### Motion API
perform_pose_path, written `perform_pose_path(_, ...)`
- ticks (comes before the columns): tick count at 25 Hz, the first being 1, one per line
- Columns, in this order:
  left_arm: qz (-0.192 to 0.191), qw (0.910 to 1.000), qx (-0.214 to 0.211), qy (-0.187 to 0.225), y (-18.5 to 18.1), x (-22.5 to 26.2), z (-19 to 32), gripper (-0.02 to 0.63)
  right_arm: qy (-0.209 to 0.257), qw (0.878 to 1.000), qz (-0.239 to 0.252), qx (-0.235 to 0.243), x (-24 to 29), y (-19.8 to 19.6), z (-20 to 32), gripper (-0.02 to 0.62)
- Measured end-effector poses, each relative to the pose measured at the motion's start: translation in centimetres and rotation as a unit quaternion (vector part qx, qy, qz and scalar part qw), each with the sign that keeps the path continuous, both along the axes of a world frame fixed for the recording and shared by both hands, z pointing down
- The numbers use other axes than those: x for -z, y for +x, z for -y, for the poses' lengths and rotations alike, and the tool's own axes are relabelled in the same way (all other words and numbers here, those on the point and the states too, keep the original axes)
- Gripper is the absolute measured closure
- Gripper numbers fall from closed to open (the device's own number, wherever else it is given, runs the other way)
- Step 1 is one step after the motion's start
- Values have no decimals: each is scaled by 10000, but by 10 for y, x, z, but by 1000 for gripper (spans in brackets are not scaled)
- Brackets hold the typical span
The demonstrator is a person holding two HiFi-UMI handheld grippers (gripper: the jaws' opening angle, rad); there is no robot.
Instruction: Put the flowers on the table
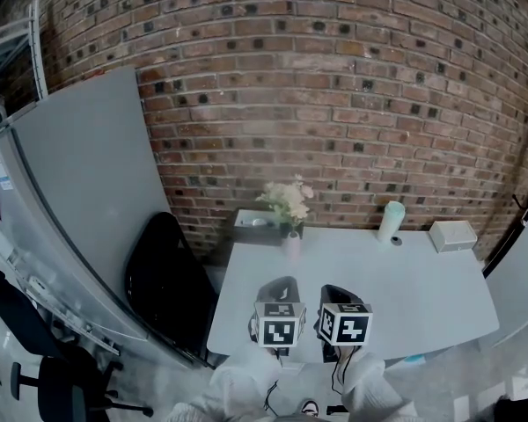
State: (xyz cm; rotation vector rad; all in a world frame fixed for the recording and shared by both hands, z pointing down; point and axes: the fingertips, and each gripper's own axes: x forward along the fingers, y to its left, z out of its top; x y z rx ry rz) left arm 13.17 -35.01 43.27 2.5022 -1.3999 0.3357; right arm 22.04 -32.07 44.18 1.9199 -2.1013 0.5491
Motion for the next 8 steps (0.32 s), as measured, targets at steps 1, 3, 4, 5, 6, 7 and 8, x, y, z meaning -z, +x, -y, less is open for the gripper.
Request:
perform_pose_path(1, -2, 10000, 7, 8, 1, 0, 0, 598, 0, 10000, 0, -1, 0, 1, 0, 572)
perform_pose_path(3, -6, 10000, 24, 17, 2, 1, 0, 598, 12, 10000, -1, 10, 0, 3, 1, 572)
perform_pose_path(4, -10, 10000, 33, 15, 2, 1, 0, 598, 18, 10000, 0, 21, 0, 3, 1, 572)
perform_pose_path(5, -15, 10000, 40, 14, 3, 2, -1, 598, 21, 10000, 2, 35, 0, 3, 1, 572)
perform_pose_path(6, -21, 10000, 46, 16, 3, 3, -1, 598, 20, 10000, 8, 52, 0, 3, 1, 572)
perform_pose_path(7, -27, 10000, 52, 20, 4, 4, -1, 598, 14, 10000, 15, 70, 0, 3, 1, 572)
perform_pose_path(8, -33, 10000, 57, 24, 4, 5, -1, 598, 7, 10000, 23, 88, 0, 3, 1, 572)
